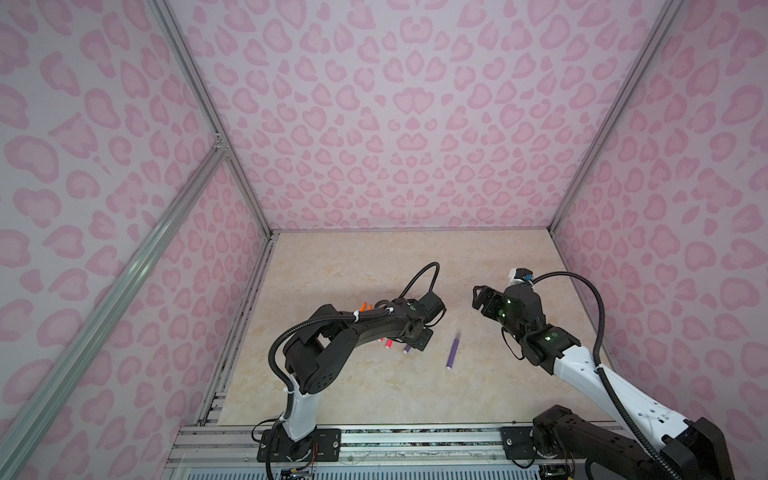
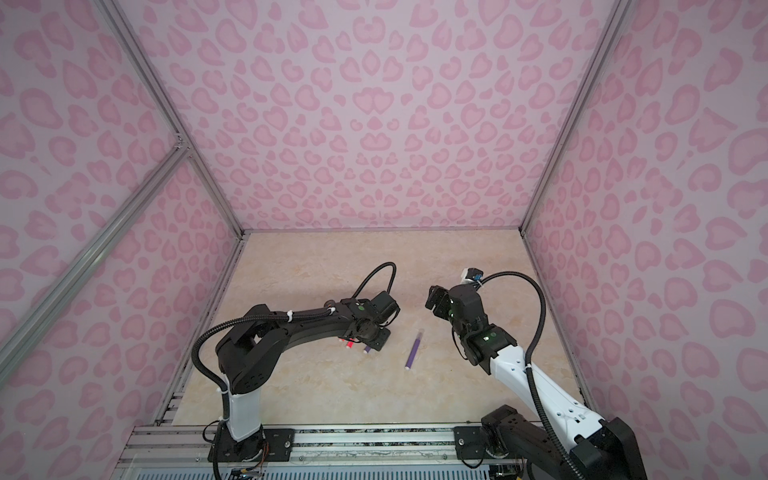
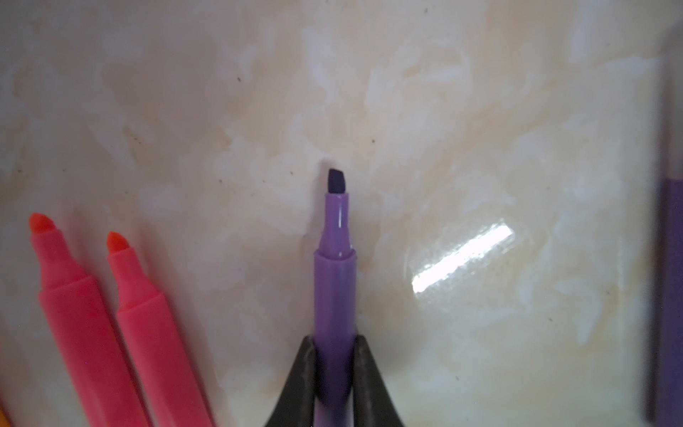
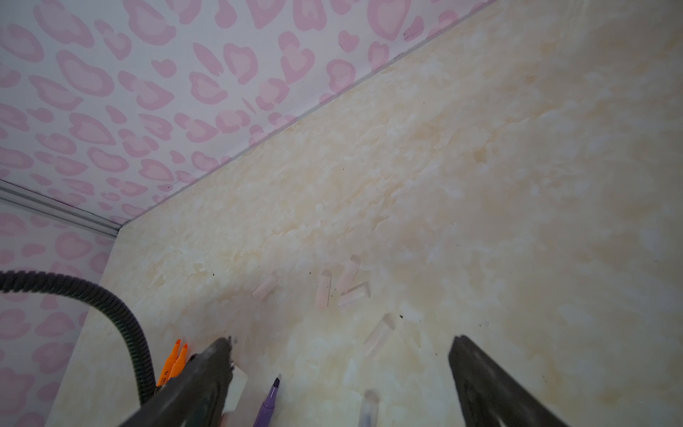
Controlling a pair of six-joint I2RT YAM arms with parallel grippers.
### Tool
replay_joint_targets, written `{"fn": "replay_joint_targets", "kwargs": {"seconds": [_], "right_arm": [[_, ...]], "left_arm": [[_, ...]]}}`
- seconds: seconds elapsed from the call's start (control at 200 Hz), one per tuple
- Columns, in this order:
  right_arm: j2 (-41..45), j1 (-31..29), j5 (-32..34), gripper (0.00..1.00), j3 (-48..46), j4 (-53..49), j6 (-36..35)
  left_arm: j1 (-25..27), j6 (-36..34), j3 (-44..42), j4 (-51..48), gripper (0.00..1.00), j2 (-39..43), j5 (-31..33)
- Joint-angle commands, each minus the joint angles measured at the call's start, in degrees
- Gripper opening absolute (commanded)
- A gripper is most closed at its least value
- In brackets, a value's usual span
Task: Insert the pens into the pen caps
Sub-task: 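Lift the purple marker upright with the left gripper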
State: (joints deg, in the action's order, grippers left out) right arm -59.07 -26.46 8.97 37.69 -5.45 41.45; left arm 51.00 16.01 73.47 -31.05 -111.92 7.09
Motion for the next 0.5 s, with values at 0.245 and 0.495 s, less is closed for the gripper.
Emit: {"fn": "replay_joint_targets", "kwargs": {"seconds": [0.245,0.495], "right_arm": [[0.75,-12.65,7.23,0.91,-3.81,9.81,8.69],[-2.78,-23.79,9.02,0.85,-4.83,20.67,11.15]], "left_arm": [[-1.78,1.29,-9.8,8.17,0.03,15.1,-0.03],[-1.78,0.92,-20.62,19.63,0.04,31.01,0.23]]}}
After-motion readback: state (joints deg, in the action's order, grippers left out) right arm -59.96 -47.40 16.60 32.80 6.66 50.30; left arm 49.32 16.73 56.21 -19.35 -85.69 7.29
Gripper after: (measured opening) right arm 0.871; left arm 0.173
